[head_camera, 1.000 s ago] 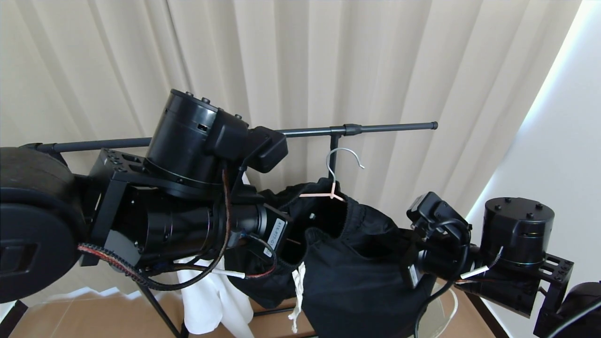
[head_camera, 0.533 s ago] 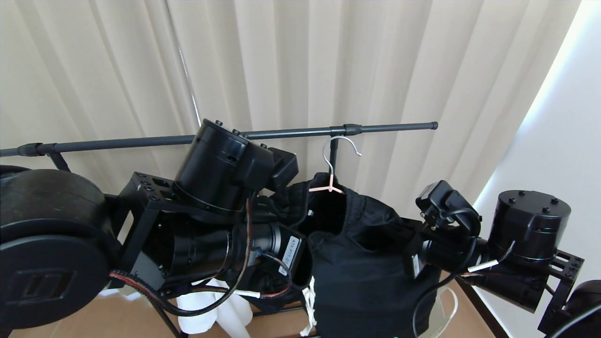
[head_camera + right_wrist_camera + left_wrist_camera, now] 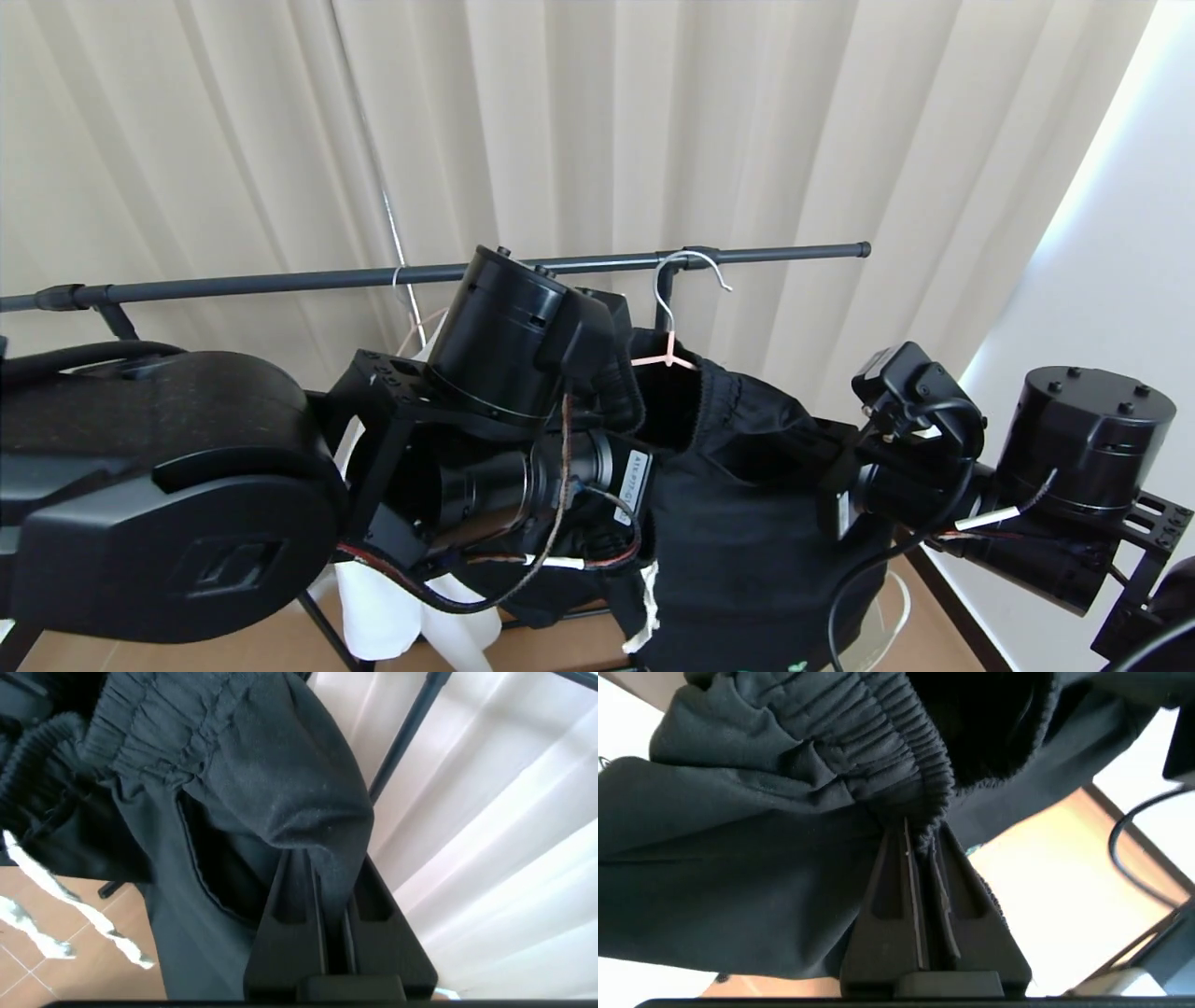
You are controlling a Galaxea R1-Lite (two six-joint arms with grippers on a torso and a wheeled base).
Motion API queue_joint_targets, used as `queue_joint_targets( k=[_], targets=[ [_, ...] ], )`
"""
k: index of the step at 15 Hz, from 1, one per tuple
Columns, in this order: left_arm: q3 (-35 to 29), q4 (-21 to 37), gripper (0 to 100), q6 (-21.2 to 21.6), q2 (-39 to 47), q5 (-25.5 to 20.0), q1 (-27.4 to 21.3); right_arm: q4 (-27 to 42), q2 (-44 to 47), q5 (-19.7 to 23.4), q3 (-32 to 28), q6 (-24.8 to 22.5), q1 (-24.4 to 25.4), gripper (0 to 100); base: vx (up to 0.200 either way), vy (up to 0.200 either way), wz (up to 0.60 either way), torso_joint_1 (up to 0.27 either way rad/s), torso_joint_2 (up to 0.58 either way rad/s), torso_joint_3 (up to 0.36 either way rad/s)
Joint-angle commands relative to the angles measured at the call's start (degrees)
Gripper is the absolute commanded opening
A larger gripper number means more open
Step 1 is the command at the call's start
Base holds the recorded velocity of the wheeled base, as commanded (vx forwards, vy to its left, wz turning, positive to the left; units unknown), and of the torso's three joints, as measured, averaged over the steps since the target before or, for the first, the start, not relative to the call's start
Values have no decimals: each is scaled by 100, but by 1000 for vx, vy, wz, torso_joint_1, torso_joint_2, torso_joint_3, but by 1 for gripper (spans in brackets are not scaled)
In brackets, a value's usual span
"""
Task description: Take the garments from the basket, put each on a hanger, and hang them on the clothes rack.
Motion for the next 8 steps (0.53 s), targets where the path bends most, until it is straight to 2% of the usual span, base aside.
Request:
queue_joint_targets(
  k=[1, 8],
  targets=[
    [-79, 3, 0, -17, 160, 32, -11, -2, -48, 4, -9, -2, -6, 0, 0, 0, 0, 0, 0, 0],
    [-123, -14, 0, -17, 406, 67, -2, -2, -197, 13, 26, 7, -6, 0, 0, 0, 0, 0, 0, 0]
  ],
)
